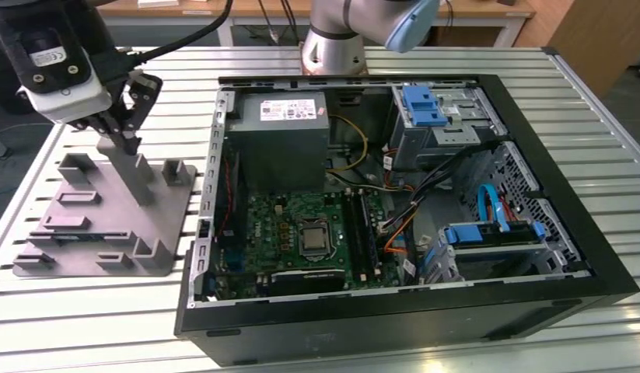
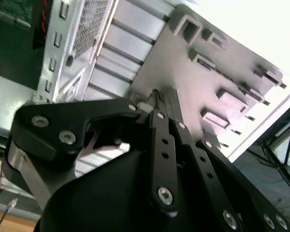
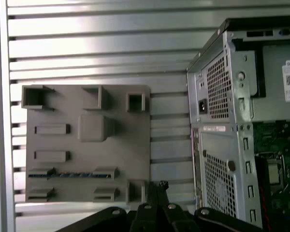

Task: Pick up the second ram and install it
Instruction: 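Reach for the second ram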

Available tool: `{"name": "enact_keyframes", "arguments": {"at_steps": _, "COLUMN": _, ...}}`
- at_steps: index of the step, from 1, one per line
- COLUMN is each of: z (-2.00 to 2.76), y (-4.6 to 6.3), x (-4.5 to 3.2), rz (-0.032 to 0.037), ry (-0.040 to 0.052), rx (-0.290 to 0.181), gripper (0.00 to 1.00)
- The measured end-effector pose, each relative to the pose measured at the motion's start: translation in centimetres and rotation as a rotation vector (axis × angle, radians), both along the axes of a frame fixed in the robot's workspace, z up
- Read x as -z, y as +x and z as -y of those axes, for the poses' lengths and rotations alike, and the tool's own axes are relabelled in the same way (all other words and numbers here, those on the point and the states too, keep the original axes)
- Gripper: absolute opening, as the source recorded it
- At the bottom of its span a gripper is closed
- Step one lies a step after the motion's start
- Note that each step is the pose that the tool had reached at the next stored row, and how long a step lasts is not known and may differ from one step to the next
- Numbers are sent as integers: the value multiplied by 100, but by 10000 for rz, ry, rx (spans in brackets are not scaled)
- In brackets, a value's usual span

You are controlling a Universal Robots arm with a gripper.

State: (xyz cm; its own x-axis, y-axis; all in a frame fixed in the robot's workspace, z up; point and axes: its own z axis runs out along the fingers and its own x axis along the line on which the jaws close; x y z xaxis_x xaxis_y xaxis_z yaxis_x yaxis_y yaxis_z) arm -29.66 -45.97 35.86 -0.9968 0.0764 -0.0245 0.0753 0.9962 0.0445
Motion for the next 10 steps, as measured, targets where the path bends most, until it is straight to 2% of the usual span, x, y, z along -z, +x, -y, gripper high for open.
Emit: {"name": "enact_keyframes", "arguments": {"at_steps": 10, "z": 28, "y": -74, "x": 21, "rz": 0, "ry": -1, "rx": -2, "gripper": 10}}
